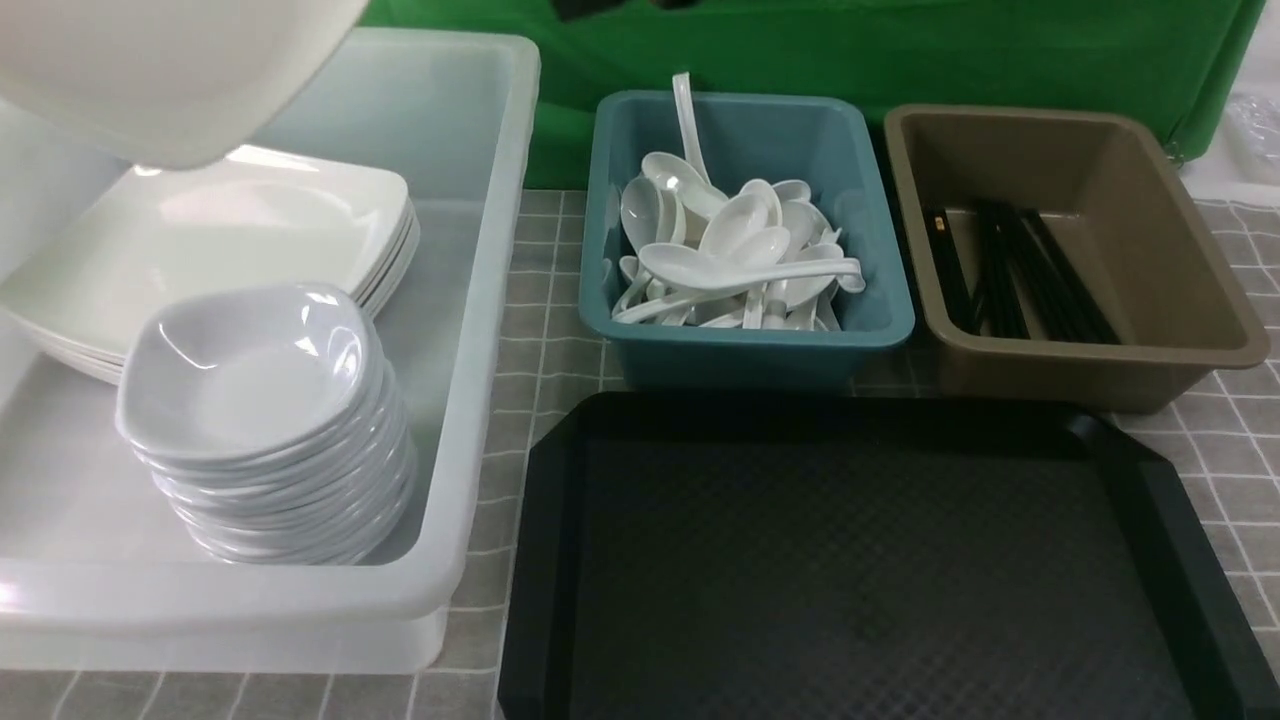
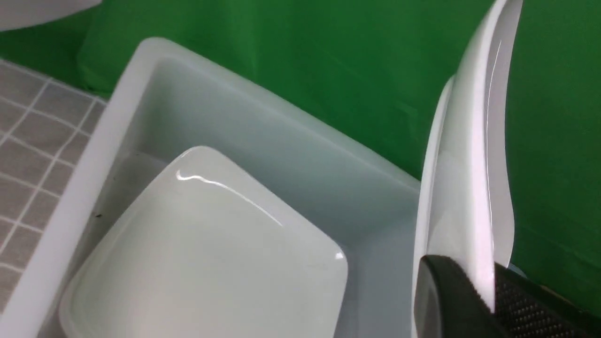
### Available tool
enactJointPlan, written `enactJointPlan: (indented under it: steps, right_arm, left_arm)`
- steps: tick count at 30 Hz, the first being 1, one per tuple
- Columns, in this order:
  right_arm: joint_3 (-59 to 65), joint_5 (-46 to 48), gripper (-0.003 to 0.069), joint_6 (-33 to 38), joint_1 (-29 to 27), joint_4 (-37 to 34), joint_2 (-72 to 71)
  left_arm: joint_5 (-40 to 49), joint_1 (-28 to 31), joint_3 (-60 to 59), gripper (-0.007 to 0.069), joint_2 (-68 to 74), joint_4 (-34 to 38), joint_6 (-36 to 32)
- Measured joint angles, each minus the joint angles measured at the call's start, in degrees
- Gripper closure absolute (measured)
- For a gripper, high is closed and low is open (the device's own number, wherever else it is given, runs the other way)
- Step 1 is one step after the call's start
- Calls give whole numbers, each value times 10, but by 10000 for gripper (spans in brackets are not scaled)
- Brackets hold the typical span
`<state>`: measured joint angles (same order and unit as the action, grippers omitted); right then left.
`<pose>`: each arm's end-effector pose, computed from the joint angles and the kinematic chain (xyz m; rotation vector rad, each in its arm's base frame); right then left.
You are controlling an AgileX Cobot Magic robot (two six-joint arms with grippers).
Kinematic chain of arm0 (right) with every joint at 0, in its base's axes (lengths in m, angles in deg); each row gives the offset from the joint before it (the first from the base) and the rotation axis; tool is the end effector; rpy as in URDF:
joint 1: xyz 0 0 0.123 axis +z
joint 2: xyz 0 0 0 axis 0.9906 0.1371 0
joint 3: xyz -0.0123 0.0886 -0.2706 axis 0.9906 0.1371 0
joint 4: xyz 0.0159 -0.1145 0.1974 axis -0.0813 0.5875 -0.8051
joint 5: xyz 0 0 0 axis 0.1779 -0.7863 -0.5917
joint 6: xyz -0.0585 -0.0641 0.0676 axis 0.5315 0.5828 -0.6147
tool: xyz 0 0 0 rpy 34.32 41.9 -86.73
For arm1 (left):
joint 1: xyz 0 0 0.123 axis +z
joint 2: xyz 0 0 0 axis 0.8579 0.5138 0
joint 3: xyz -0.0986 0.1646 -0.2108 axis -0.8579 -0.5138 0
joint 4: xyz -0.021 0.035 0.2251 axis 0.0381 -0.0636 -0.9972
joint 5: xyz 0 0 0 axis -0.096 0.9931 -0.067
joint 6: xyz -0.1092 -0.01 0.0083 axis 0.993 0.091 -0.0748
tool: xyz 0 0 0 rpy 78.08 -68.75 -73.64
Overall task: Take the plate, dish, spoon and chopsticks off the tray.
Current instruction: Use the left arm to put the plate into the large storage box on the left
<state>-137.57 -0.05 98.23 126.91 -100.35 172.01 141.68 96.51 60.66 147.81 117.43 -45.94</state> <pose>0.2451 0.2666 0.4684 -0.9162 1.6813 0.6021 0.3134 0.1465 0.4069 -0.5239 2.0091 -0.5635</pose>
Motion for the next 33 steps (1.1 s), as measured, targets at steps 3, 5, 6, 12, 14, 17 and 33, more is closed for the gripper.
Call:
enactJointPlan:
  steps: [3,5,6,12,14,17,33]
  right_arm:
    - [0,-10,635,0,0,0,18]
    - [0,-12,635,0,0,1,30]
    - [0,-13,635,0,0,1,33]
    - [0,-14,635,0,0,1,43]
    - [0,-14,635,0,0,1,43]
    - [0,-13,634,0,0,0,43]
    - [-1,12,631,-5,0,-8,43]
  left_arm:
    - [-52,1,-56,592,2,6,-16]
    - [-94,2,-95,592,4,23,-33]
    - [-111,2,-112,592,5,33,-44]
    - [-170,2,-169,592,18,74,-93]
    - [-175,2,-181,592,38,104,-130]
    - [-176,-9,-184,592,64,126,-168]
    - [-265,-65,-183,524,100,-7,-137]
